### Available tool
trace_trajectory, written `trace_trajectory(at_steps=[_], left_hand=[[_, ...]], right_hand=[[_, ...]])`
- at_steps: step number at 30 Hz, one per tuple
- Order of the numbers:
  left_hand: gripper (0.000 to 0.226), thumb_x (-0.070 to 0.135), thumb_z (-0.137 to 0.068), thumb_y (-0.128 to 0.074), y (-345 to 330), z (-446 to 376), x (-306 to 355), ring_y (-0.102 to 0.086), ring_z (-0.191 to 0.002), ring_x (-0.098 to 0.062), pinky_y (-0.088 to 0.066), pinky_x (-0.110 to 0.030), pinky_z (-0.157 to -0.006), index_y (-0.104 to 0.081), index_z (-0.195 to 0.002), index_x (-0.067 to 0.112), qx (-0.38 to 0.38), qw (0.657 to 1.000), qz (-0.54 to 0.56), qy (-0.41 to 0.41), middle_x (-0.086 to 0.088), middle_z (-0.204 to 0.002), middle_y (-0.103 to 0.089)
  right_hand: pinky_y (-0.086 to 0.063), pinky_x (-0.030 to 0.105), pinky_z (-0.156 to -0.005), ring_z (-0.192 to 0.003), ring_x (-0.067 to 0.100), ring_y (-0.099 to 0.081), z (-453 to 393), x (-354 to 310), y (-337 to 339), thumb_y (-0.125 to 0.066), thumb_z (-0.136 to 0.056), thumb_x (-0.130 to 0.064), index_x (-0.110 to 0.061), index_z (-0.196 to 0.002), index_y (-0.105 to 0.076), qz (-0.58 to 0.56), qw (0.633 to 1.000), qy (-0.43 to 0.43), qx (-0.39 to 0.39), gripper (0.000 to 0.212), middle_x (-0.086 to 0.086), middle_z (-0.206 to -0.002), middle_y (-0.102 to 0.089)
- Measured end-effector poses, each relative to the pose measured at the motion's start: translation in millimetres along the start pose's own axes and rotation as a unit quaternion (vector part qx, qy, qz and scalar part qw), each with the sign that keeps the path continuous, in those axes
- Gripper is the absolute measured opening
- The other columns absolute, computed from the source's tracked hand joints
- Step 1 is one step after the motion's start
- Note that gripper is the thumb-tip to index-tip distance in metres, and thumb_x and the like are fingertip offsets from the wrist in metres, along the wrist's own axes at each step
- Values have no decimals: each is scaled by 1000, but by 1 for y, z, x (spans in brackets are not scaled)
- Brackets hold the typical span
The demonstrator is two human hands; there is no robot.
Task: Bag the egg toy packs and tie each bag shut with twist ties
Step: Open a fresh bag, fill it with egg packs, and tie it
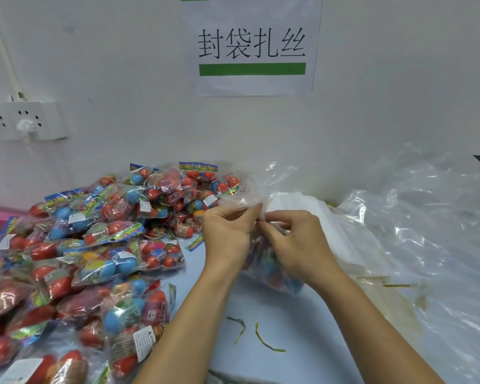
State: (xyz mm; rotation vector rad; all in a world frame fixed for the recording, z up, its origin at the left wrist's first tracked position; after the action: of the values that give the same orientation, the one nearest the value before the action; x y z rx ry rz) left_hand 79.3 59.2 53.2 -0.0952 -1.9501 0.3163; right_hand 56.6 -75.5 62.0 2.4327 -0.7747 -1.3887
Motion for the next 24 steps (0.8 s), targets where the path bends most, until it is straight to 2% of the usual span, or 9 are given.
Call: trace_trajectory(at_steps=[6, 9, 12, 16, 18, 20, 21, 23, 24], left_hand=[[43, 28, -88, -75, -7, 1, -5, -50, -59, -20, -45, -38, -55, -64, -76, -12, -45, 993, -113, -6, -30, -68, -60], [43, 43, -88, -70, -8, 1, -11, -49, -53, -14, -42, -34, -54, -69, -71, 5, -63, 983, -170, 26, -8, -56, -60], [36, 34, -94, -66, -15, 4, -13, -49, -50, -8, -38, -24, -52, -69, -67, 10, -114, 981, -153, 37, 8, -52, -57], [10, 10, -90, -71, -19, 3, -7, -68, -77, -24, -56, -33, -73, -75, -82, 5, -118, 982, -146, -25, -13, -82, -74], [6, 1, -89, -70, -16, 2, -6, -72, -87, -30, -59, -38, -78, -76, -88, 1, -94, 984, -144, -41, -15, -88, -75], [9, -4, -89, -68, -10, 0, -5, -69, -86, -38, -58, -46, -77, -76, -88, 0, -63, 984, -159, -46, -16, -86, -74], [11, -6, -88, -67, -7, 0, -4, -68, -84, -39, -58, -45, -75, -75, -87, 0, -48, 984, -162, -49, -17, -85, -74], [15, -9, -88, -64, 0, -1, -1, -67, -77, -27, -57, -31, -68, -75, -84, 0, -20, 986, -156, -61, -13, -84, -74], [18, -10, -89, -62, 3, -1, 1, -66, -75, -20, -55, -25, -65, -75, -83, 1, -7, 986, -151, -63, -11, -84, -74]], right_hand=[[-46, 26, -57, -58, 4, -56, -1, 15, 4, -65, -92, -10, -20, -64, -71, -20, 999, -38, 12, 30, -8, -61, -67], [-50, 25, -59, -63, 11, -63, -1, 18, 3, -63, -93, -6, -10, -70, -72, -61, 996, -63, 13, 25, -1, -66, -71], [-48, 15, -58, -66, 3, -67, 0, 15, 2, -60, -95, -6, -19, -72, -77, -89, 993, -74, -1, 31, -9, -69, -74], [-51, 29, -63, -75, 24, -68, 0, 18, 3, -54, -84, 9, -7, -73, -76, -45, 996, -78, 15, 30, 5, -73, -74], [-48, 25, -58, -67, 18, -64, 0, 13, 1, -53, -79, 10, -10, -69, -75, -20, 998, -65, -6, 31, 0, -66, -72], [-44, 9, -58, -66, -1, -61, 2, 4, 1, -56, -82, 1, -24, -73, -76, 32, 997, -47, -44, 34, -20, -66, -68], [-45, 7, -68, -76, -5, -62, 2, 0, 3, -61, -85, -7, -28, -86, -78, 63, 996, -35, -52, 27, -24, -77, -68], [-51, 23, -85, -93, 4, -62, 2, -7, 14, -69, -86, -23, -32, -102, -72, 123, 992, -22, -30, 19, -18, -100, -67], [-51, 27, -81, -89, 7, -62, 2, -12, 21, -71, -85, -27, -33, -99, -67, 140, 990, -17, -20, 16, -14, -97, -66]])
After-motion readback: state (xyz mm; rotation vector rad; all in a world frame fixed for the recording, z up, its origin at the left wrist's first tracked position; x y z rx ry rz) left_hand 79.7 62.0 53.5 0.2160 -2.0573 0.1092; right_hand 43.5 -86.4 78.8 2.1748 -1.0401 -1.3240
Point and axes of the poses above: each hand's wrist, its own z-axis away from the middle knuckle, its own y-axis out of the back of the hand, x = y × z, the point moved 7 cm from there along -z, towards the middle knuckle
